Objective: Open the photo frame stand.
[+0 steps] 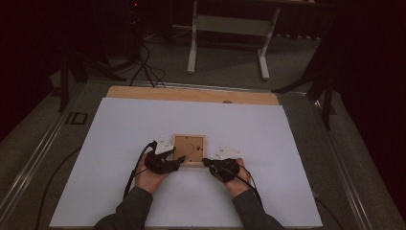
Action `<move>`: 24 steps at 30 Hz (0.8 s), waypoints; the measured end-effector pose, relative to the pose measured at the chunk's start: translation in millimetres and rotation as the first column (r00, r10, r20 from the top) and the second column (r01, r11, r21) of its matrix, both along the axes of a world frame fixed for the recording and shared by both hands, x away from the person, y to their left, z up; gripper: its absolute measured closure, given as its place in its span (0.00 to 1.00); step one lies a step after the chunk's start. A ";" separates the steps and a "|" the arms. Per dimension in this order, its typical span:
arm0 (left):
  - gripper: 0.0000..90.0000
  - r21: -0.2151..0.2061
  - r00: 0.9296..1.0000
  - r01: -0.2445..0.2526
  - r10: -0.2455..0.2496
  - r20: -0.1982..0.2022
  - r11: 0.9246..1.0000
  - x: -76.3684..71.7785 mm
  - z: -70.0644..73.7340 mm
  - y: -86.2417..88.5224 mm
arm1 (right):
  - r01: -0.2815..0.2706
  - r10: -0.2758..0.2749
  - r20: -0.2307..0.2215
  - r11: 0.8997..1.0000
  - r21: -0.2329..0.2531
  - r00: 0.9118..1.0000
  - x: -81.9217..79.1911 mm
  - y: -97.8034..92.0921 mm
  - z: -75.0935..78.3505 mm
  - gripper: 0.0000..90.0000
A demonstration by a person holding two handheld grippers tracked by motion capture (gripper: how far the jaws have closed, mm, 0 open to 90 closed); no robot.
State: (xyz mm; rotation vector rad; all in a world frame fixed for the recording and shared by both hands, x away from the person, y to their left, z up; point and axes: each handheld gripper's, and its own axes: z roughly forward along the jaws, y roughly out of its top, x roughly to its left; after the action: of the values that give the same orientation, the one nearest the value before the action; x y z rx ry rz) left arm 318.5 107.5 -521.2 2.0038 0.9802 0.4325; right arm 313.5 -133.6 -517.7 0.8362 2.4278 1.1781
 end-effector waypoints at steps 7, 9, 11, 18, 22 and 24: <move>0.51 0.018 1.000 0.002 -0.002 0.010 1.000 1.6 -3.3 -4.4 | -0.003 0.003 0.005 1.000 -0.002 1.000 1.4 2.0 -0.3 1.00; 0.52 0.023 1.000 0.002 -0.002 0.013 1.000 2.8 -4.0 -5.3 | -0.003 0.003 0.007 1.000 -0.003 1.000 2.3 1.6 -0.4 1.00; 0.52 0.023 1.000 -0.004 0.004 0.012 1.000 3.8 -4.3 -6.6 | -0.003 0.003 0.006 1.000 -0.002 1.000 2.5 1.5 -0.4 1.00; 0.52 0.066 1.000 -0.009 0.009 -0.001 0.998 7.2 -2.0 -12.2 | -0.005 0.005 0.010 1.000 -0.004 1.000 2.3 1.4 -0.6 1.00; 0.56 0.093 1.000 0.012 -0.011 -0.006 0.996 9.4 1.1 -13.4 | 0.002 -0.002 0.016 1.000 -0.003 1.000 1.0 2.1 -1.2 1.00; 0.56 0.102 1.000 0.020 -0.021 0.004 0.995 9.2 4.1 -14.0 | 0.004 -0.003 0.023 1.000 -0.007 1.000 0.1 2.6 -1.3 1.00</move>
State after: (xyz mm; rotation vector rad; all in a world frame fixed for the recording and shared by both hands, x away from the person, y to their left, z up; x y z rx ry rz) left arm 327.7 93.5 -517.0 2.1014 0.9507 0.4850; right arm 313.6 -131.0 -519.1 0.8195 2.4097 1.1703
